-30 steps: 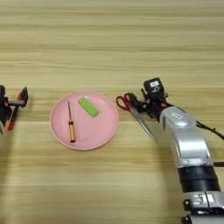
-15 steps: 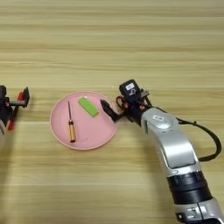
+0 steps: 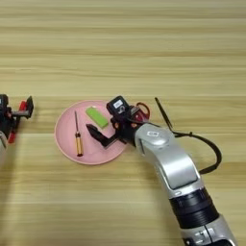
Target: Move the objects on the table
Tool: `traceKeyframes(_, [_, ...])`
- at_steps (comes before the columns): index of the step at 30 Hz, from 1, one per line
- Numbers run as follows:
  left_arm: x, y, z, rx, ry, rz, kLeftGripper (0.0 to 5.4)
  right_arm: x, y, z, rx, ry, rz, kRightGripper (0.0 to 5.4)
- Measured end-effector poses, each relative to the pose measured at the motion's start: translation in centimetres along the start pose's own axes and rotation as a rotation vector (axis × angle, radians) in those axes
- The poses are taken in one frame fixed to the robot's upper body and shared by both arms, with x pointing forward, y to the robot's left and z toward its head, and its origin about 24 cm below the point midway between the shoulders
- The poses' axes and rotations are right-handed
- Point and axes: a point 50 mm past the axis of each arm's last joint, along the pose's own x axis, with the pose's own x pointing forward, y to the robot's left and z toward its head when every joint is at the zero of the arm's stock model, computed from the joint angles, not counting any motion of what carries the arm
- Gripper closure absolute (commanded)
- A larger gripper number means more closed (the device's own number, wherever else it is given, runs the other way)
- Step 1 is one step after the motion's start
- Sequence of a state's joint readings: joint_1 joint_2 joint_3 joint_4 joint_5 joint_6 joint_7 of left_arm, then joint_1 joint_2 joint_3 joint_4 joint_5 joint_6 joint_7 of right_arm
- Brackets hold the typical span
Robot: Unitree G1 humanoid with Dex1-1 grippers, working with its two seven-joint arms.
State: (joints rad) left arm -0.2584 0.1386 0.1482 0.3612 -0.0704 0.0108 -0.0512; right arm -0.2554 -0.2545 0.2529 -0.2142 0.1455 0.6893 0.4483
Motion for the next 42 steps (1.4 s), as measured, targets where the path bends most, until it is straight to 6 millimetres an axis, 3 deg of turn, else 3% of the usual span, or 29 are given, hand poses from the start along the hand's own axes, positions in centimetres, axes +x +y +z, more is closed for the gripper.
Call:
traceKeyframes(20, [0.0, 0.0, 0.1, 0.001, -0.008, 0.003, 0.0, 1.2, 1.9, 0.2, 0.071, 0.041, 0.152, 0.01])
traceKeyframes(42, [0.0, 0.1, 0.1, -0.002, -0.013, 0.009, 0.0, 3.8, 3.4, -1.1, -0.227, 0.141, 0.189, 0.01])
